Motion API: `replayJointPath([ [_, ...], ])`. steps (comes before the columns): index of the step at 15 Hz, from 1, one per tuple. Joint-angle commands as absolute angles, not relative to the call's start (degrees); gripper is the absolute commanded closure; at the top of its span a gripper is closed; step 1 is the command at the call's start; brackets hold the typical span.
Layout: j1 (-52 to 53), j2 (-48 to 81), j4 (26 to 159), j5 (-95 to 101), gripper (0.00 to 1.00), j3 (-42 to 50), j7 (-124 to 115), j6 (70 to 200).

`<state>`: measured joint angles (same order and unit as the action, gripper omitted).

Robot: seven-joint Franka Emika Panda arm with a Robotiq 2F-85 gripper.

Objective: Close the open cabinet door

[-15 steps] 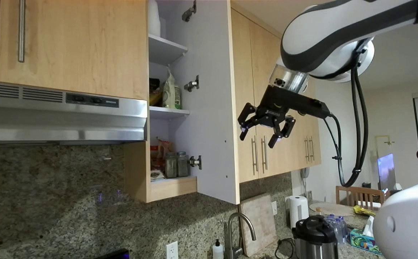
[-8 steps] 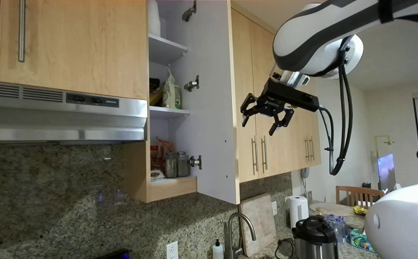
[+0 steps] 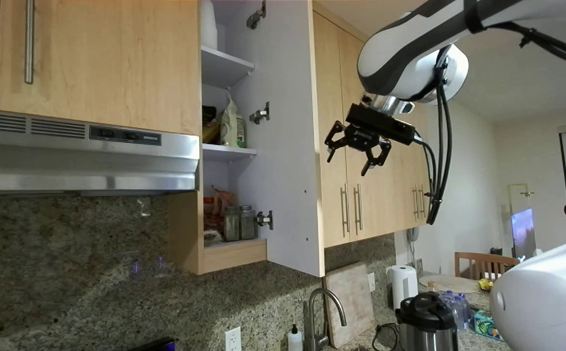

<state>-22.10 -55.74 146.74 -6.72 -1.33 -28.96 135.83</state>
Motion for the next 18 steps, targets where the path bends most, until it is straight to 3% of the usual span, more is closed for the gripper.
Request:
replayJointPath([
  [1, -21.30, -50.92, 144.26, -8.25, 0.00, -0.64, -30.07, 141.08],
  [6, -20.02, -45.90, 142.26, -9.90, 0.00, -0.43, -30.18, 147.42],
  [18, -8.82, -43.41, 139.16, -17.83, 0.00, 0.57, -28.11, 146.46],
])
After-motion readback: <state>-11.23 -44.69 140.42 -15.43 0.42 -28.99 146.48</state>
